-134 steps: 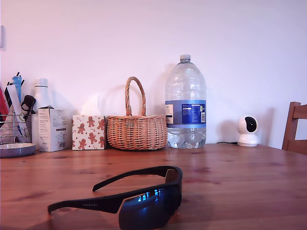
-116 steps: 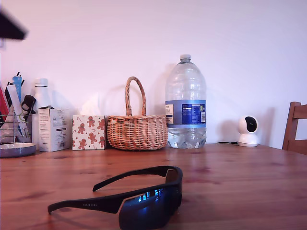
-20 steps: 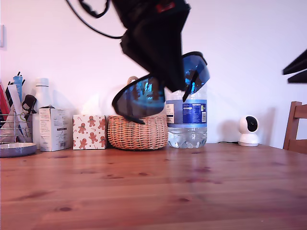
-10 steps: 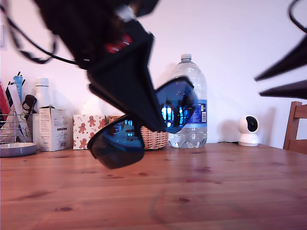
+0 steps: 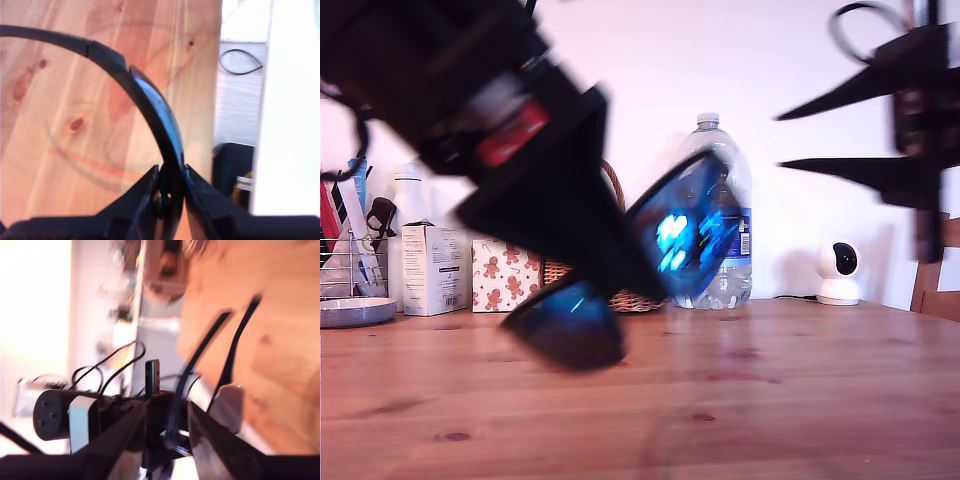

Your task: Pick up the sunglasses and close them, then place them back on the table

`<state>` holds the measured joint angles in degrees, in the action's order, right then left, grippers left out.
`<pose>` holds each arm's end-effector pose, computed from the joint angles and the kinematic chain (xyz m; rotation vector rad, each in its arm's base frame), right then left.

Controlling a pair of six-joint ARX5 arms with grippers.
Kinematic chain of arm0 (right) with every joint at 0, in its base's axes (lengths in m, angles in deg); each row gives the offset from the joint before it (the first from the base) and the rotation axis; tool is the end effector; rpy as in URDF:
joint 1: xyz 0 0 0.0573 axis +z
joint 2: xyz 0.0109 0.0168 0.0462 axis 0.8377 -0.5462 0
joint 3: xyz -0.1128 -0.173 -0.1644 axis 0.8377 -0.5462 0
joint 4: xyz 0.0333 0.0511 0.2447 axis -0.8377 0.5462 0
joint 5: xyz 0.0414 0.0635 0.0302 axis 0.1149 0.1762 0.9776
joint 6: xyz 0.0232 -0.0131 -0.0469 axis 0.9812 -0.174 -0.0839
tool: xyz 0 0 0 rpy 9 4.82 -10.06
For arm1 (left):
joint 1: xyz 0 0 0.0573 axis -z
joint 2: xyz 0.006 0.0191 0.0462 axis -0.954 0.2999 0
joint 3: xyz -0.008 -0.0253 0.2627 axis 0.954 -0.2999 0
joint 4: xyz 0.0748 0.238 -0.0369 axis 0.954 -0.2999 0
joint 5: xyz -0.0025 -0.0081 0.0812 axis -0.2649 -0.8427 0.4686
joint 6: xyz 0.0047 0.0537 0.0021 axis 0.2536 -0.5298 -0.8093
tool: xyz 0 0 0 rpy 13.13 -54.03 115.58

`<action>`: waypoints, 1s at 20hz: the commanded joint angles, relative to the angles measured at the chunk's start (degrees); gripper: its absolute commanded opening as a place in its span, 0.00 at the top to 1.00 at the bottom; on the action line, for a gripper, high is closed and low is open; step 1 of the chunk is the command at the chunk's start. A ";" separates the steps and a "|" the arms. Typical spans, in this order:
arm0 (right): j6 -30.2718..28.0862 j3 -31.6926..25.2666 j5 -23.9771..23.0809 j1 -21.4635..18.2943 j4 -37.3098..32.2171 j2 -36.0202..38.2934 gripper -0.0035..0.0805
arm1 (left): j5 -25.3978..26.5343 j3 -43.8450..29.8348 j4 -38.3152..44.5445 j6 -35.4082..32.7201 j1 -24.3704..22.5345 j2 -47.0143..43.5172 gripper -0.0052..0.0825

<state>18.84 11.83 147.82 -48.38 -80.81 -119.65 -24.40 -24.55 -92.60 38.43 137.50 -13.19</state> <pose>0.2426 0.0653 0.1858 0.9657 1.1216 1.2649 0.1028 -0.2208 0.2033 0.5864 0.5428 -1.1647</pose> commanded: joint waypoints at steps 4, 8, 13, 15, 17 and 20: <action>-0.42 5.51 3.65 1.99 -0.57 -6.80 0.62 | 2.86 -1.11 2.51 -0.39 1.51 -0.66 0.84; -0.44 8.26 3.72 2.67 -0.57 -9.64 0.62 | 2.82 -1.11 4.48 -0.50 1.55 -0.63 0.84; -1.53 9.57 3.58 5.77 -0.63 -11.41 0.62 | 2.51 -1.11 7.23 -0.72 1.55 -0.66 0.84; -1.53 9.57 3.50 6.78 -1.51 -11.41 0.62 | 2.54 -1.11 7.41 -0.74 1.62 -0.66 0.84; -1.51 9.57 2.16 7.26 -1.62 -11.43 0.62 | 2.54 -1.11 8.13 -1.31 1.97 -0.66 0.84; -1.53 9.57 1.44 8.07 -1.53 -11.45 0.62 | 2.58 -1.11 8.85 -2.73 2.19 -0.66 0.84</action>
<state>17.63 20.92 149.57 -41.10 -82.08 -130.63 -21.94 -24.69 -85.38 36.79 139.33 -13.27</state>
